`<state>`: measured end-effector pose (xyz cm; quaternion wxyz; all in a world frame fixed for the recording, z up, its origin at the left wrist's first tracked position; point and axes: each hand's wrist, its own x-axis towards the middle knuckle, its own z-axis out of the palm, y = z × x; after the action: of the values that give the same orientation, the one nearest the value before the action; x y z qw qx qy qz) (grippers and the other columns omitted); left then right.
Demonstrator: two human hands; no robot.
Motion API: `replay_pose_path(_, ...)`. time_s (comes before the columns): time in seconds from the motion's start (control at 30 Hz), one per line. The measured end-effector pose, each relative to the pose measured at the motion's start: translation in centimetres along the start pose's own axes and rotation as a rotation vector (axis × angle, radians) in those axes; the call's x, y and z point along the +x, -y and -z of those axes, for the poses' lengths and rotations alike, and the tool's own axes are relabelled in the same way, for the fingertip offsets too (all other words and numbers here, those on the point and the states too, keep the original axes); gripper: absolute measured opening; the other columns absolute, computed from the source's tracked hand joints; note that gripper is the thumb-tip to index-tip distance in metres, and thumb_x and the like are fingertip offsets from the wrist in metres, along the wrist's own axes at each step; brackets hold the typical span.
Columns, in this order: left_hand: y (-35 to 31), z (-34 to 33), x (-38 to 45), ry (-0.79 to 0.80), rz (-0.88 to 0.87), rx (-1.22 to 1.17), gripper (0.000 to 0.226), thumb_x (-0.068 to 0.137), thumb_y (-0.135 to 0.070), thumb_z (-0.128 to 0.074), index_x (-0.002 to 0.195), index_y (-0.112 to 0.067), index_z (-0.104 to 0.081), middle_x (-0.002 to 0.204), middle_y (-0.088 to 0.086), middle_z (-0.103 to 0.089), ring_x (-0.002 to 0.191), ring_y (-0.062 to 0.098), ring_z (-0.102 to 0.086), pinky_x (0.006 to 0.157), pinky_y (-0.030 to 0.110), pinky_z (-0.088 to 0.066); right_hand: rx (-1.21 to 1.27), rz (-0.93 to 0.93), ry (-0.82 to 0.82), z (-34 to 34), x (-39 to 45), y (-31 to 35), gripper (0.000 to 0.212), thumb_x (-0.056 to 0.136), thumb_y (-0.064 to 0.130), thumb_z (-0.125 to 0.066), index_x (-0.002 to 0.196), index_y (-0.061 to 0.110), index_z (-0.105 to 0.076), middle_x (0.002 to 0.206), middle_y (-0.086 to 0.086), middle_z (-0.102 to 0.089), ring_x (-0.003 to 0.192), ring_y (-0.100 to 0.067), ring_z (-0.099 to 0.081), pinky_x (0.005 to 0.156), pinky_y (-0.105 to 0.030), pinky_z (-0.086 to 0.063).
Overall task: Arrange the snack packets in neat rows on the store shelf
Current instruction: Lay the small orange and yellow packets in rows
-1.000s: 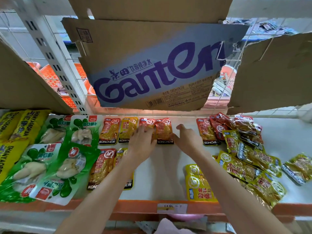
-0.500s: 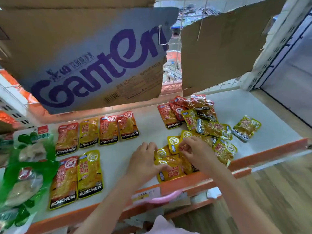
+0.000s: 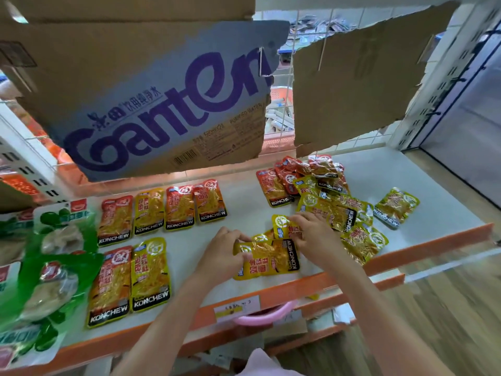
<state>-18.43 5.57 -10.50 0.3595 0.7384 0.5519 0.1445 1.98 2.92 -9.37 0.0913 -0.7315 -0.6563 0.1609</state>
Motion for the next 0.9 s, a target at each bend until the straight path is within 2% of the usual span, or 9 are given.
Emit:
replay_pose_path(0.17,1.4,1.9,-0.8,-0.053,0.087,-0.319,0.014,0.086,-0.012,-0.064,0.084,-0.022,-0.055,0.090,0.001,-0.054,0.084,0.016,-0.054,0.068,0.019,-0.042,-0.016,-0.104,0.038,-0.3,0.9,-0.6,0.052,0.091,0.038,-0.053,0.138,0.024,-0.036,0.143,-0.001,-0.035,0.133,-0.026,-0.025,0.106,-0.043,-0.030)
replay_pose_path(0.33,1.5,2.3,-1.3,-0.084,0.118,-0.512,0.004,0.094,-0.015,-0.053,0.090,-0.016,-0.052,0.085,0.002,-0.054,0.076,0.013,-0.051,0.056,0.009,-0.040,0.018,-0.174,-0.042,0.1,1.6,-0.9,0.058,0.082,0.048,-0.063,0.126,0.015,-0.048,0.127,-0.010,-0.040,0.124,-0.030,-0.028,0.100,-0.041,-0.029)
replay_pose_path(0.47,1.7,2.4,-1.3,-0.105,0.250,-0.756,0.002,0.092,-0.014,-0.055,0.093,-0.014,-0.054,0.090,0.009,-0.058,0.072,0.015,-0.057,0.054,0.017,-0.047,0.280,-0.058,-0.088,1.3,1.9,0.0,0.024,0.086,0.034,-0.063,0.092,0.012,-0.055,0.090,-0.005,-0.050,0.086,-0.022,-0.048,0.060,-0.018,-0.035)
replay_pose_path(0.57,2.1,3.1,-2.0,-0.058,0.204,-0.739,0.026,0.081,-0.008,-0.069,0.102,-0.013,-0.055,0.089,0.007,-0.060,0.071,0.013,-0.059,0.055,0.017,-0.048,0.486,-0.028,-0.163,2.2,1.8,1.4,0.023,0.093,0.029,-0.055,0.084,0.010,-0.045,0.065,0.001,-0.046,0.057,-0.015,-0.041,0.043,-0.016,-0.030)
replay_pose_path(0.6,2.2,3.3,-2.3,-0.043,0.182,-0.705,0.036,0.076,-0.003,-0.072,0.106,-0.013,-0.054,0.089,0.005,-0.060,0.072,0.013,-0.059,0.057,0.017,-0.049,0.581,-0.034,-0.181,2.2,1.7,2.0,0.024,0.094,0.029,-0.052,0.084,0.010,-0.043,0.064,0.001,-0.043,0.055,-0.014,-0.039,0.045,-0.017,-0.031)
replay_pose_path(0.67,2.6,3.8,-2.7,-0.050,0.160,-0.671,0.050,0.072,0.002,-0.075,0.111,-0.017,-0.051,0.094,0.006,-0.062,0.081,0.017,-0.062,0.069,0.024,-0.053,0.808,-0.076,-0.167,1.5,1.4,3.2,0.024,0.095,0.031,-0.049,0.085,0.011,-0.041,0.067,-0.002,-0.042,0.059,-0.016,-0.041,0.055,-0.037,-0.041)
replay_pose_path(0.77,3.0,3.8,-2.9,-0.196,0.187,-0.747,0.049,0.071,0.002,-0.075,0.106,-0.022,-0.050,0.089,0.006,-0.068,0.080,0.018,-0.064,0.075,0.028,-0.052,1.036,-0.142,-0.065,-1.0,0.7,4.6,0.013,0.095,0.027,-0.051,0.091,0.015,-0.048,0.086,-0.018,-0.058,0.075,-0.028,-0.058,0.069,-0.052,-0.053)
replay_pose_path(0.83,3.2,3.3,-3.0,-0.314,0.226,-0.824,0.034,0.075,0.000,-0.073,0.099,-0.018,-0.056,0.081,0.000,-0.069,0.073,0.014,-0.063,0.068,0.023,-0.050,1.121,-0.170,0.024,-2.5,0.2,5.3,0.009,0.092,0.017,-0.056,0.098,0.019,-0.050,0.095,-0.017,-0.064,0.079,-0.023,-0.063,0.069,-0.042,-0.056)
replay_pose_path(0.9,3.5,2.5,-3.3,-0.379,0.228,-0.888,0.020,0.079,-0.001,-0.068,0.095,-0.011,-0.060,0.077,-0.002,-0.070,0.069,0.012,-0.064,0.063,0.020,-0.049,1.150,-0.169,0.084,-3.3,-0.4,5.5,0.025,0.088,0.006,-0.061,0.106,0.017,-0.047,0.095,-0.009,-0.065,0.077,-0.015,-0.064,0.063,-0.024,-0.055)
